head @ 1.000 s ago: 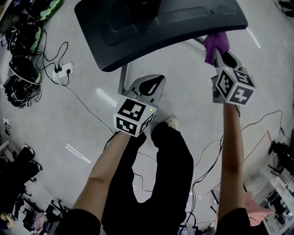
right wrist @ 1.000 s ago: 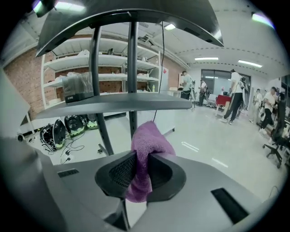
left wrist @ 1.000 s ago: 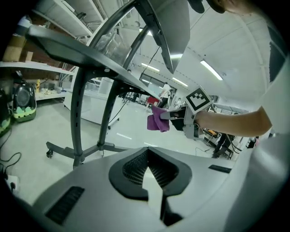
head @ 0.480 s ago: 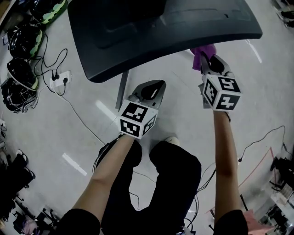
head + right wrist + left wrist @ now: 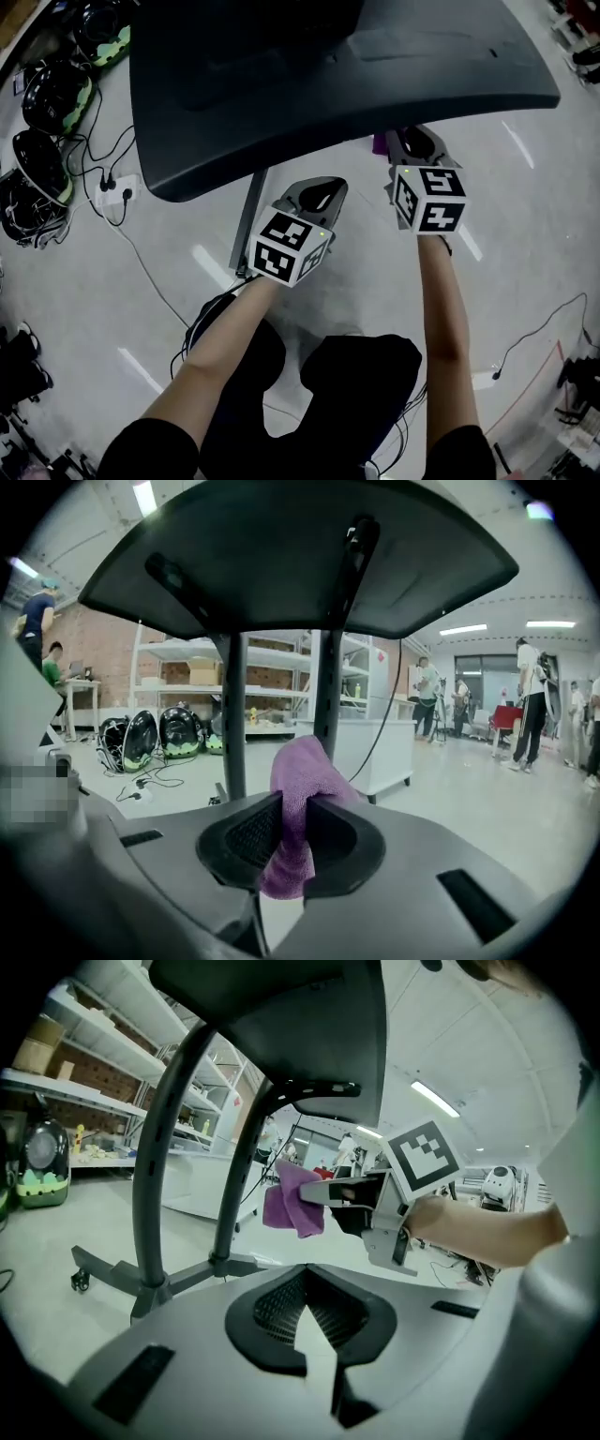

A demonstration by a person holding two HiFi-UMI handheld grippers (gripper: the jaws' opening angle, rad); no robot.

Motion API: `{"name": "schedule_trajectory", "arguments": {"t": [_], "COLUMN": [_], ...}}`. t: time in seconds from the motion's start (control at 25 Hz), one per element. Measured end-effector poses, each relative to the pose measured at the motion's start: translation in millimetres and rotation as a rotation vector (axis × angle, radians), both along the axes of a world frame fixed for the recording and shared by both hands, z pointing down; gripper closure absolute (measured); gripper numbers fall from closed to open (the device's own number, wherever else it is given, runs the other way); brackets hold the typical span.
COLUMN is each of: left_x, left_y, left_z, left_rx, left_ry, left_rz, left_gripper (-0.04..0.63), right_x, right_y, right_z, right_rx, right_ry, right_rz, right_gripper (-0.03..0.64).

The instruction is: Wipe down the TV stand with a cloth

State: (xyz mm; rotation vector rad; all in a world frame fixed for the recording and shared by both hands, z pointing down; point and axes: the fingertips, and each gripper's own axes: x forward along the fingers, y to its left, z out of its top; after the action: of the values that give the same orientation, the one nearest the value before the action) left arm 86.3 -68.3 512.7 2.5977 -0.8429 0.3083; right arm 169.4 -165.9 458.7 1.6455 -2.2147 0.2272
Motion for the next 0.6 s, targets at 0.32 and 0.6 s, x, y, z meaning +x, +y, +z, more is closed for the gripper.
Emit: {"name": "schedule_trajectory", "arguments": {"t": [0.32,0.6], "left_x": [-12.1,-55.8], "left_y": [-52.0,-86.6], "left_z": [-3.1,-20.5], "left_rx": [0.126,0.229], "left_ry": [0.081,0.061], "left_rz": [-0.089,-0.193], "left_gripper": [0.589,0.589], "right_x": [-28.6,-87.2], "right_y": [-38.3,-69.7], "right_z": [5.2,-18.5], "right_rx": [0.115,0.234], "right_ry": [-0.005,-0.178], "right_rz": [-0.082,-0.224], "right_gripper": [0.543,0.543]}}
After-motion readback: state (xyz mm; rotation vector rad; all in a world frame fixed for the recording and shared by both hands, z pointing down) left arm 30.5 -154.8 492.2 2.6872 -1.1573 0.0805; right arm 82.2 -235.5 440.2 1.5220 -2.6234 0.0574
